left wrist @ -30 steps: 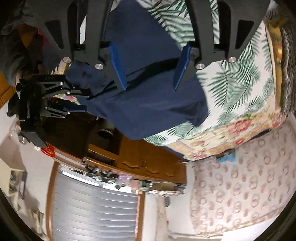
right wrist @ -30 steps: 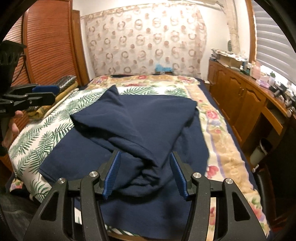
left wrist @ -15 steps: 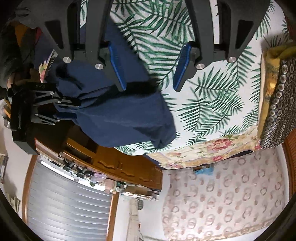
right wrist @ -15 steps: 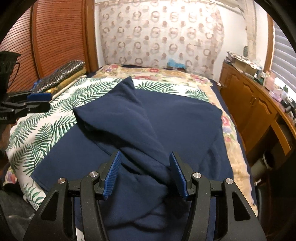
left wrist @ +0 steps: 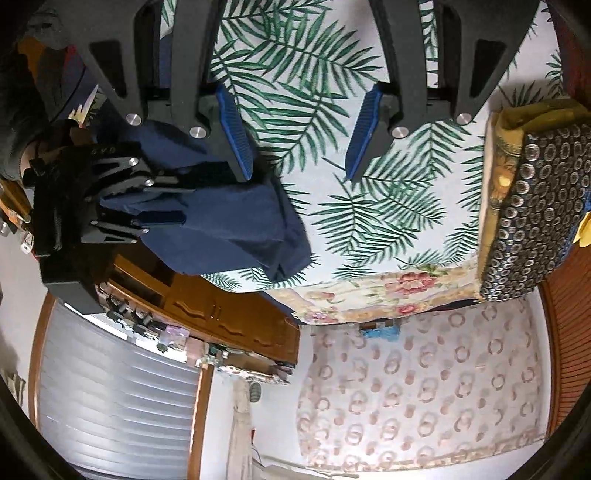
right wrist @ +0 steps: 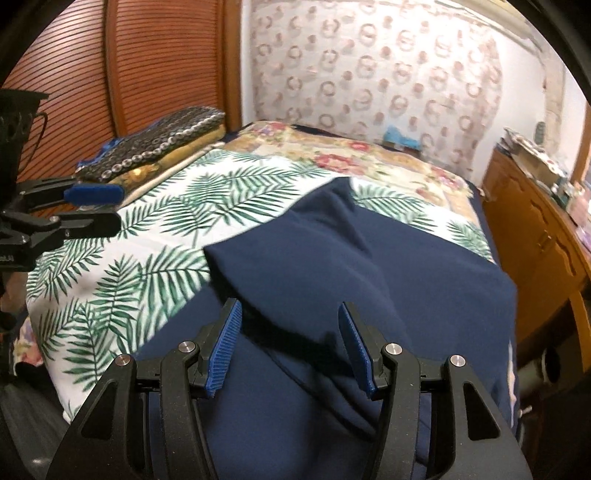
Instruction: Fold small clothes
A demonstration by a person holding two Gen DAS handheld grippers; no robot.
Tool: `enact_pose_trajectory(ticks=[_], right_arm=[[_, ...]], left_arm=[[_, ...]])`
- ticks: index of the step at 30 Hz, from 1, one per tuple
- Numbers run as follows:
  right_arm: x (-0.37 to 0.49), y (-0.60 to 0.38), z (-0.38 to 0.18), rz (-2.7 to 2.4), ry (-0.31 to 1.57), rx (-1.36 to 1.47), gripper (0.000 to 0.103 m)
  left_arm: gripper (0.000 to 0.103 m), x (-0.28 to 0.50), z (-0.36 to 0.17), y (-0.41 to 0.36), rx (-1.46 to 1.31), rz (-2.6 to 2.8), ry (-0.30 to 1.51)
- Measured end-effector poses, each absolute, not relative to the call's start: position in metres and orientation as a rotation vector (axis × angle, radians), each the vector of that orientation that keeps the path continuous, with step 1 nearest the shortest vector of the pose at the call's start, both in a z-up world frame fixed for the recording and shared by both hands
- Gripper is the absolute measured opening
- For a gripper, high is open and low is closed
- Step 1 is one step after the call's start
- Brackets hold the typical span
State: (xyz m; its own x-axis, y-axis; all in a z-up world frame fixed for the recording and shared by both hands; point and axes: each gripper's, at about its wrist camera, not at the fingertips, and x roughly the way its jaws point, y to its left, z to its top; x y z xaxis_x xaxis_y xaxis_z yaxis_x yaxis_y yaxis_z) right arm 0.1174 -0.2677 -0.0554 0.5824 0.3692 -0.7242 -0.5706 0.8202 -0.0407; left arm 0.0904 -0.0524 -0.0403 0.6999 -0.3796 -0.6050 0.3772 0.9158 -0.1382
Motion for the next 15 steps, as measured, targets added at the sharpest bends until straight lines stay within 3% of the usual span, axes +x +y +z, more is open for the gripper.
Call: enact_pose_trajectory(ticks=[15], right_arm=[[0.143, -0.225, -0.084, 0.627, 0.872, -0.369, 0.056]], left_arm=[[0.051, 0.09, -0.046, -0.039, -0.026, -0.404, 0.669]])
